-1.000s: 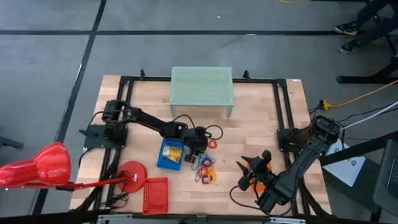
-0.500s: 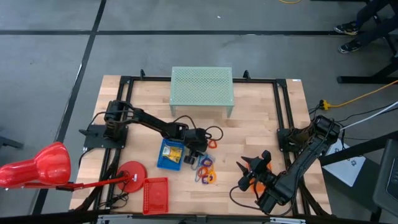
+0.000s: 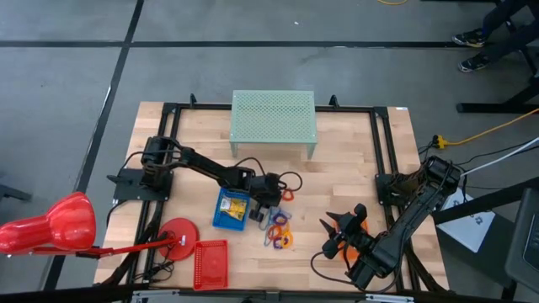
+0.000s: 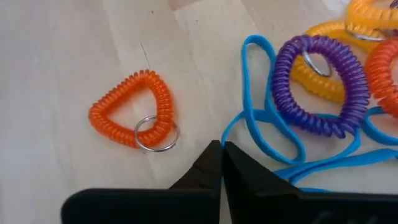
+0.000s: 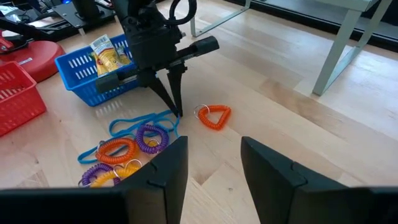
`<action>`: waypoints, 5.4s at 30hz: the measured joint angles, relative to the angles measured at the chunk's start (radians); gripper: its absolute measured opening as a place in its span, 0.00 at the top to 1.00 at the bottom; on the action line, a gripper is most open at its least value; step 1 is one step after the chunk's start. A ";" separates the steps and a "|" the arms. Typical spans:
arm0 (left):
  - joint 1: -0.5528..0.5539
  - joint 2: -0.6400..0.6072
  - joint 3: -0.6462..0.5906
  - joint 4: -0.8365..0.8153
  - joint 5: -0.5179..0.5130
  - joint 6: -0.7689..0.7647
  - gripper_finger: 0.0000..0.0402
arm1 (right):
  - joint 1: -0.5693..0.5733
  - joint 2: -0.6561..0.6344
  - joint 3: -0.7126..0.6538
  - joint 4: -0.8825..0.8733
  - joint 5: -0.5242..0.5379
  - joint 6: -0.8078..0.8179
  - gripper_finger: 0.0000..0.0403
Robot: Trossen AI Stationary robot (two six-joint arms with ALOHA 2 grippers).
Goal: Pick & Place Office Desk Supplies
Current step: Put the blue rubber band into the orange bin
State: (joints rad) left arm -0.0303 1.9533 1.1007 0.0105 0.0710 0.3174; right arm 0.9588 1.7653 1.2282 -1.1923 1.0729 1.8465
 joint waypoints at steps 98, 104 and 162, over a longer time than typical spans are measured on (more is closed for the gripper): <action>0.018 0.509 0.915 0.312 0.429 0.041 1.00 | 0.122 -0.034 0.064 0.051 0.351 -0.336 0.63; 0.027 0.596 1.003 0.382 0.426 0.025 1.00 | 0.122 -0.034 0.064 0.051 0.350 -0.337 0.63; 0.020 0.689 1.061 0.282 0.423 0.001 0.71 | 0.121 -0.033 0.064 0.052 0.351 -0.336 0.63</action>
State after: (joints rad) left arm -0.0105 2.6423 2.1616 0.2921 0.4941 0.3183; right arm 1.0801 1.7321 1.2922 -1.1407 1.4242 1.5105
